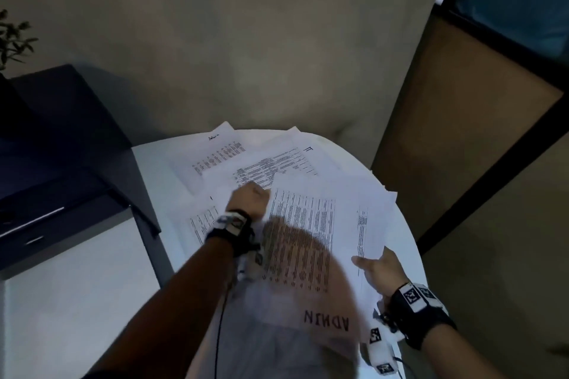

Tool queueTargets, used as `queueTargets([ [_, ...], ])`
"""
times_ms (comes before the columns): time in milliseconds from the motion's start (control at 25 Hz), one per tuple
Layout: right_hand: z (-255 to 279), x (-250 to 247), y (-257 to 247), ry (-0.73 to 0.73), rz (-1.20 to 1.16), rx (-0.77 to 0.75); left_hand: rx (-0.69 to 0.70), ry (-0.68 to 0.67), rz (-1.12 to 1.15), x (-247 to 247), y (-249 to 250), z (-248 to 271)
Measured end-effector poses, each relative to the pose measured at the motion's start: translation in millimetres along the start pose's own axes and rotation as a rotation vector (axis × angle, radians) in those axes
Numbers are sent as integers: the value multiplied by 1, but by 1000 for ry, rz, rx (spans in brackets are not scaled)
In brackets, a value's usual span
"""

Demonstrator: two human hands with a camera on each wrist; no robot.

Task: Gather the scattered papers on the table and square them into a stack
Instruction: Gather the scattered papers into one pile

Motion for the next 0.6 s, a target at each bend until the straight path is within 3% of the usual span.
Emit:
queueTargets([
  [80, 1, -5, -8, 80, -28, -60, -33, 82, -133, -32, -18, -43],
  [200, -7, -12, 0, 158, -21, -45, -83, 16, -336, -42, -55, -100],
  [280, -15, -14, 14, 149, 13, 35, -89, -67, -474, -35, -65, -115],
  [440, -20, -16, 17, 147, 57, 45, -77, -34, -652, -36, -53, -120],
  [600, -23, -12, 17, 103, 58, 10, -49, -43, -588, -39, -47, -124],
])
Point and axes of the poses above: each hand's wrist, its own z-axis away from the middle knuckle, its own x-axis out of the palm, y = z × x, the point moved 9 cm from there along -z, towards the middle knuckle, and after that the axes turned 6 degrees about -z, right-handed, at the moved point
